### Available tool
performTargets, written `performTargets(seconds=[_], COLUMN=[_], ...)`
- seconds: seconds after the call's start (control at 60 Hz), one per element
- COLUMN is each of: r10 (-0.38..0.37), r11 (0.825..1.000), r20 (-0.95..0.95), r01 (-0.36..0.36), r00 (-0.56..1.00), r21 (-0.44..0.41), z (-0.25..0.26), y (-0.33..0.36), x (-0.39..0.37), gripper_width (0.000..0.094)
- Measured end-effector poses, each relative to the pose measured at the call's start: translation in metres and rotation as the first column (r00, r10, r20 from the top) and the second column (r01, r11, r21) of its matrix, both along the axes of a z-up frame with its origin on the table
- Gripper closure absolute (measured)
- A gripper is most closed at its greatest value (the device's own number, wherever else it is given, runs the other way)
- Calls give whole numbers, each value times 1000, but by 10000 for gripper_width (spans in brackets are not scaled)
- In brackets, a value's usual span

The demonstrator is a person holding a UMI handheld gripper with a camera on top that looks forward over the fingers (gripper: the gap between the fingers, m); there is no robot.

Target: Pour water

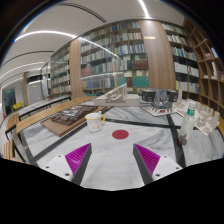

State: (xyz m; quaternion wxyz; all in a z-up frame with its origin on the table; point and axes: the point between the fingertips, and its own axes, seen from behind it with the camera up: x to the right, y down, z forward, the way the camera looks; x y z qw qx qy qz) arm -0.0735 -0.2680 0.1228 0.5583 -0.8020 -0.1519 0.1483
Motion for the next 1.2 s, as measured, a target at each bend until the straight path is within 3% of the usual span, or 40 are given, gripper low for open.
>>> performTargets(seconds=[0.167, 0.283, 0.467, 0.567, 0.933, 1.067, 1.15, 1.2], r10=[-77, -169, -363, -432, -563, -550, -551, -555], r11=[996, 983, 926, 897, 826, 835, 834, 831], r20=[52, 80, 120, 110, 45, 56, 69, 72], r01=[79, 174, 372, 439, 562, 547, 547, 549], r00=[996, 982, 924, 895, 825, 833, 831, 829], r21=[-29, -64, -64, -55, 37, 52, 74, 89], z=[-31, -53, -64, -60, -49, -62, -64, -64], y=[12, 12, 33, 59, 222, 258, 267, 271], x=[39, 85, 179, 217, 298, 300, 300, 301], gripper_width=[76, 82, 81, 82, 112, 206, 379, 403])
